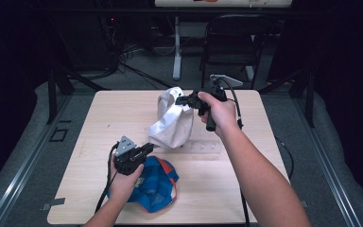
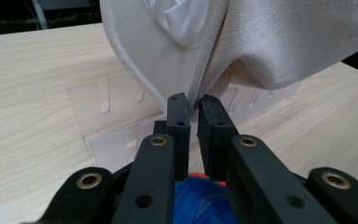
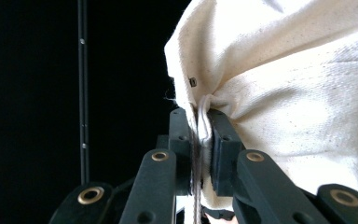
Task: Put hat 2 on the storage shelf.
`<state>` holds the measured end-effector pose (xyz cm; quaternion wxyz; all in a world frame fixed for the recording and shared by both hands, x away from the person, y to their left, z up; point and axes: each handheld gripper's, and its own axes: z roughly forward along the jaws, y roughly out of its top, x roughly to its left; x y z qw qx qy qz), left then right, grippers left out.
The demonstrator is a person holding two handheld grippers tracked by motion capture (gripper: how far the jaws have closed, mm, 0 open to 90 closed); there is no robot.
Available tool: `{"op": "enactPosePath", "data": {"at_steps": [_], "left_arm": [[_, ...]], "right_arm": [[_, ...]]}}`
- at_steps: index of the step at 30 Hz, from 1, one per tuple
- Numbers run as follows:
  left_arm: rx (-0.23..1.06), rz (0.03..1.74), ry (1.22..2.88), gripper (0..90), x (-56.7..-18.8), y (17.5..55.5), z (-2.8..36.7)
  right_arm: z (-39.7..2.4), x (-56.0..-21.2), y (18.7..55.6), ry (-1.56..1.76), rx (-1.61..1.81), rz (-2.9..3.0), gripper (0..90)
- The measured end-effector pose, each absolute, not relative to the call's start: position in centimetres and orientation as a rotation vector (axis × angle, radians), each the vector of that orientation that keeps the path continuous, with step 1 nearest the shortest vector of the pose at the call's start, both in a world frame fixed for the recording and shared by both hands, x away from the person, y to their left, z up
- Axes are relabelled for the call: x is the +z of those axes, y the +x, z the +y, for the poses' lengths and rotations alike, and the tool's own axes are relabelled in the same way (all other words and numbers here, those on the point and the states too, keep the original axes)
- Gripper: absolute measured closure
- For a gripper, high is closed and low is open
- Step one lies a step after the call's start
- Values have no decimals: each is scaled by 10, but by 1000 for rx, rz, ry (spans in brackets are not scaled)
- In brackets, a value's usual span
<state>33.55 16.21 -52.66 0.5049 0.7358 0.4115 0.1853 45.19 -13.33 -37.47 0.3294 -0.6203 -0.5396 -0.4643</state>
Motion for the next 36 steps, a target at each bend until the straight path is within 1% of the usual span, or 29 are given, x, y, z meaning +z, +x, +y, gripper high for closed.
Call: {"op": "enactPosePath", "data": {"at_steps": [5,7,12,20,24,31,36], "left_arm": [[394,1040,1716,836,-535,335,168],[389,1049,1705,835,-536,335,168],[328,1079,1674,835,-542,336,173],[278,1111,1691,838,-546,339,176],[281,1108,1713,842,-546,339,177],[358,1075,1811,851,-545,334,171],[363,1072,1832,849,-546,336,170]], "right_arm": [[-125,-379,449,-1625,-1189,-1451,819],[-124,-379,449,-1625,-1181,-1458,819],[-118,-383,448,-1622,-1163,-1477,819],[-112,-391,448,-1621,-1144,-1495,819],[-109,-392,448,-1620,-1137,-1501,819],[-109,-394,448,-1642,-1126,-1529,819],[-113,-397,450,-1652,-1117,-1518,819]]}}
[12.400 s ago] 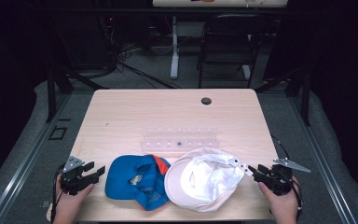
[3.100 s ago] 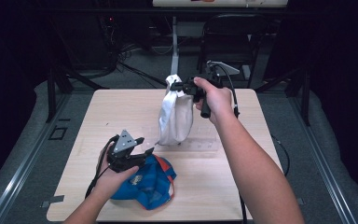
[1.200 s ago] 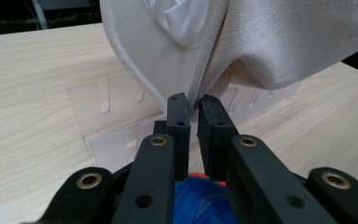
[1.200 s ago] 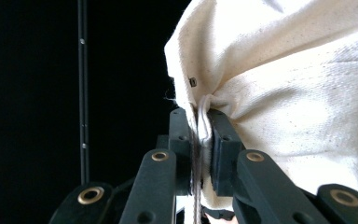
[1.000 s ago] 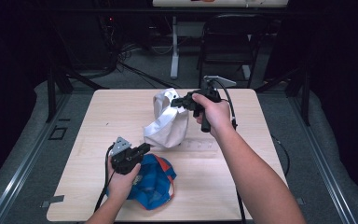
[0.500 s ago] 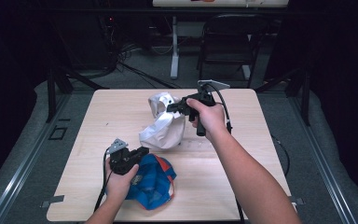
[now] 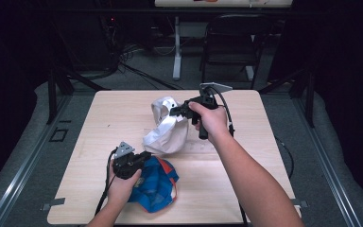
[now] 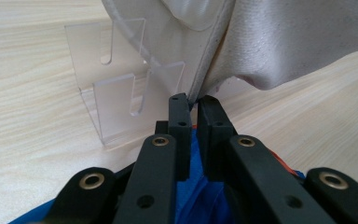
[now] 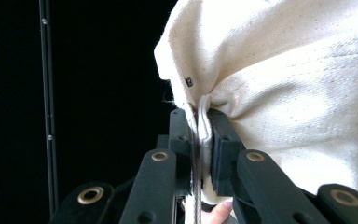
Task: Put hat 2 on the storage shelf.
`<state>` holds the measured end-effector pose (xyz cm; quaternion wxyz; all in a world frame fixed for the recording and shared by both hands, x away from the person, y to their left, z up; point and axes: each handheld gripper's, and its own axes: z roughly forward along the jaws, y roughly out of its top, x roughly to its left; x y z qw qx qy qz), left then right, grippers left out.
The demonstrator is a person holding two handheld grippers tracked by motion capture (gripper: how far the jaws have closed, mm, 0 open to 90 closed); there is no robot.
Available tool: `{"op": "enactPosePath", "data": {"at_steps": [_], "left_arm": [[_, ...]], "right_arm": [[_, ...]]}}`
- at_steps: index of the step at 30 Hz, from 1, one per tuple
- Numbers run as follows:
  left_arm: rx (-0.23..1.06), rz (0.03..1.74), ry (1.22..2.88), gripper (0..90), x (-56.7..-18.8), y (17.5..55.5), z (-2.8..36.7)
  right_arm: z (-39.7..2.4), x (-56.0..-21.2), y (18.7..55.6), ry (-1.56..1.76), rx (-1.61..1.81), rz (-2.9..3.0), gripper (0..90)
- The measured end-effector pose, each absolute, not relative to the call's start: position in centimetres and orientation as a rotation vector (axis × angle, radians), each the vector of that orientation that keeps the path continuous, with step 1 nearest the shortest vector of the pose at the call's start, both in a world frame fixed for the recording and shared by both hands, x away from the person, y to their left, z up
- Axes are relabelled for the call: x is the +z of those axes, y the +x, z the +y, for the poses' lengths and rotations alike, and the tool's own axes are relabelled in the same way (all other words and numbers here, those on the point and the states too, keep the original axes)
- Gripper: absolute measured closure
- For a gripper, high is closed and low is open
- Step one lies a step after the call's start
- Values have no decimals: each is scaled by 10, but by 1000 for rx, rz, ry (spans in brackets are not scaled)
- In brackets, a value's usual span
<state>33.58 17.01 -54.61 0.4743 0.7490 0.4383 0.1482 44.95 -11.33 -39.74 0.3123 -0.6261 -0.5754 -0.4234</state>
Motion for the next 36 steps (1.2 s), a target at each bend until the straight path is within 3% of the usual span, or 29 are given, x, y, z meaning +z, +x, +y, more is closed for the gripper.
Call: {"op": "enactPosePath", "data": {"at_steps": [5,8,17,25,36], "left_arm": [[345,1079,1814,837,-547,337,171],[349,1077,1811,734,-545,335,173],[392,1053,1828,592,-532,318,186],[409,1084,1841,536,-527,305,209],[422,1138,1844,493,-533,297,235]], "right_arm": [[-115,-399,449,-1651,-1128,-1520,817],[-116,-398,448,-1651,-1123,-1525,814],[-138,-387,437,-1643,-1206,-1580,701],[-163,-384,415,-1678,-1284,-1655,616],[-194,-414,373,-1656,-1364,-1768,591]]}}
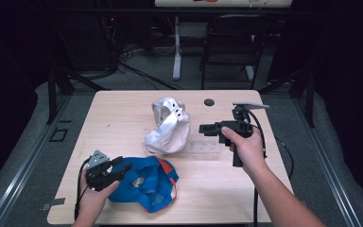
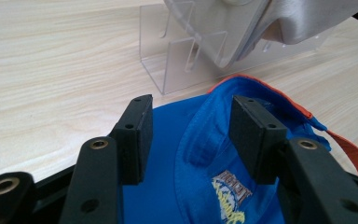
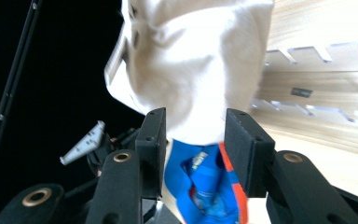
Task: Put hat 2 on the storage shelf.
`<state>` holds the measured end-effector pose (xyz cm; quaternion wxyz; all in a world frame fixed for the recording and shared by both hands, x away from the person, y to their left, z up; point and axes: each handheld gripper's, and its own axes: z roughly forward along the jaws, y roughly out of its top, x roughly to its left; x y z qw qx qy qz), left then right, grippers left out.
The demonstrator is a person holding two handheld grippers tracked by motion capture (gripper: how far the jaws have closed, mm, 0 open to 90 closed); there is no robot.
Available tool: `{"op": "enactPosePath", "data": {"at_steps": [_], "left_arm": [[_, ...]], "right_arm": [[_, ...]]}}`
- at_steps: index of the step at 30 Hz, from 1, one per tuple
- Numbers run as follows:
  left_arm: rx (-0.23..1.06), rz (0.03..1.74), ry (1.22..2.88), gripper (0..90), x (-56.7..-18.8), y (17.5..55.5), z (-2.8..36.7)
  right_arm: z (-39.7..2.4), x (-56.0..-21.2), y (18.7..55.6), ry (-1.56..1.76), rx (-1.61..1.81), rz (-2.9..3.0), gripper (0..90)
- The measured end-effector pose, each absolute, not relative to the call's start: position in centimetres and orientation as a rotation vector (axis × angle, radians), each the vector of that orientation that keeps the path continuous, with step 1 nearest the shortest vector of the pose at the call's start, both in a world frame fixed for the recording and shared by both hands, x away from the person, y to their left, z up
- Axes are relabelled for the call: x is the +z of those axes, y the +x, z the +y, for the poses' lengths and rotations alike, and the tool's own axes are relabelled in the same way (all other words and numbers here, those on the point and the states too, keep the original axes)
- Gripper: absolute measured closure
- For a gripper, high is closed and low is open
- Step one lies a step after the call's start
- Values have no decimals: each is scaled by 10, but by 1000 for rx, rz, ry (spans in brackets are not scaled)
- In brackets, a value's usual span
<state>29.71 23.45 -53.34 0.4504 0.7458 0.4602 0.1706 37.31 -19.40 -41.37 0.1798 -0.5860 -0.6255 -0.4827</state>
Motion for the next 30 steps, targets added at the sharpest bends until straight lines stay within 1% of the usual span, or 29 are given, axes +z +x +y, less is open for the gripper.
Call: {"op": "enactPosePath", "data": {"at_steps": [5,11,18,23,30], "left_arm": [[422,1144,1851,474,-535,296,241],[416,1154,1867,499,-538,296,248],[434,1158,1875,498,-542,296,248],[426,1164,1880,500,-544,295,249],[418,1169,1918,507,-548,289,254]], "right_arm": [[-198,-434,358,-1657,-1391,-1851,563],[-196,-463,339,-1635,-1407,-1936,563],[-190,-491,322,-1646,-1381,-2009,547],[-187,-503,314,-1656,-1339,-2039,584],[-180,-520,310,-1604,-1317,-2045,585]]}}
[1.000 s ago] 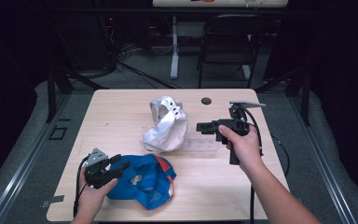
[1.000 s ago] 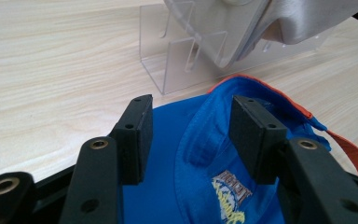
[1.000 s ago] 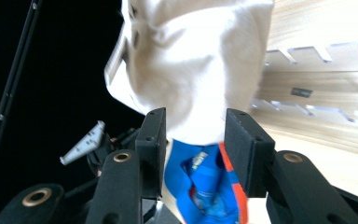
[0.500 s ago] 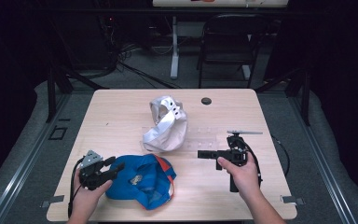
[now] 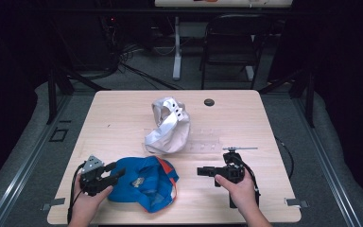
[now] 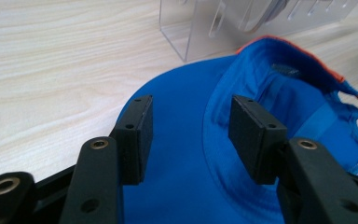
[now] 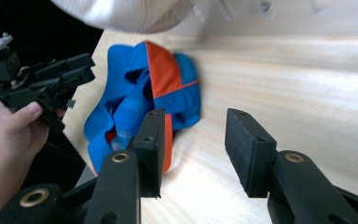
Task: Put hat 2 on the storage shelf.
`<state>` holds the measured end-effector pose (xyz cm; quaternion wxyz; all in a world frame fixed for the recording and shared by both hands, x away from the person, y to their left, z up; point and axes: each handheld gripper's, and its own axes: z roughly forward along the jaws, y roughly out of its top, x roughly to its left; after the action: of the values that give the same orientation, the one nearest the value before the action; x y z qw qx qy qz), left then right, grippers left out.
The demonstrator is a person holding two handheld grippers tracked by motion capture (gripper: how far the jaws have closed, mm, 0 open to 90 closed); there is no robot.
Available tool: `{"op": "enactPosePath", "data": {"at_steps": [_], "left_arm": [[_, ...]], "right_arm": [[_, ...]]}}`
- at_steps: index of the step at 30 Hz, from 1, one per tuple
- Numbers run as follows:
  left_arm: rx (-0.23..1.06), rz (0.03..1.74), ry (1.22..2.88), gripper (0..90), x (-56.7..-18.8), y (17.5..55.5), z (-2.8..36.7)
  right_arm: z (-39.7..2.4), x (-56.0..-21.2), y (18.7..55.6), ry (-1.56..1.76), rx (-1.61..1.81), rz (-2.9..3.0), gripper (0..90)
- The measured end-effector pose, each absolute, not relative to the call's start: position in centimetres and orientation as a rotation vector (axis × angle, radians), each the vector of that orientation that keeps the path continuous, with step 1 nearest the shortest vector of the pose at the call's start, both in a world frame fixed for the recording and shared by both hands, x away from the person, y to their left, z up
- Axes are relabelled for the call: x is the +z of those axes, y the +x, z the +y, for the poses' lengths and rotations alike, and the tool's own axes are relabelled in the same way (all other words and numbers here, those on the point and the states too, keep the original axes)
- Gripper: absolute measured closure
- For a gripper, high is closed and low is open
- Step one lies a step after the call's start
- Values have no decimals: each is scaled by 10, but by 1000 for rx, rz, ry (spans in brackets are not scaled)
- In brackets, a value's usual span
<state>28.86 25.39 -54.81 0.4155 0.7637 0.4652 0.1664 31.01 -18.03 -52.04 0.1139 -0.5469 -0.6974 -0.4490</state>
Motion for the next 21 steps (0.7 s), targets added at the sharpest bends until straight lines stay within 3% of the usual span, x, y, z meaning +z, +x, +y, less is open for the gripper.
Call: {"op": "enactPosePath", "data": {"at_steps": [21], "left_arm": [[480,1218,1967,477,-559,269,266]], "right_arm": [[-134,-562,313,-1453,-1203,-2044,602]]}}
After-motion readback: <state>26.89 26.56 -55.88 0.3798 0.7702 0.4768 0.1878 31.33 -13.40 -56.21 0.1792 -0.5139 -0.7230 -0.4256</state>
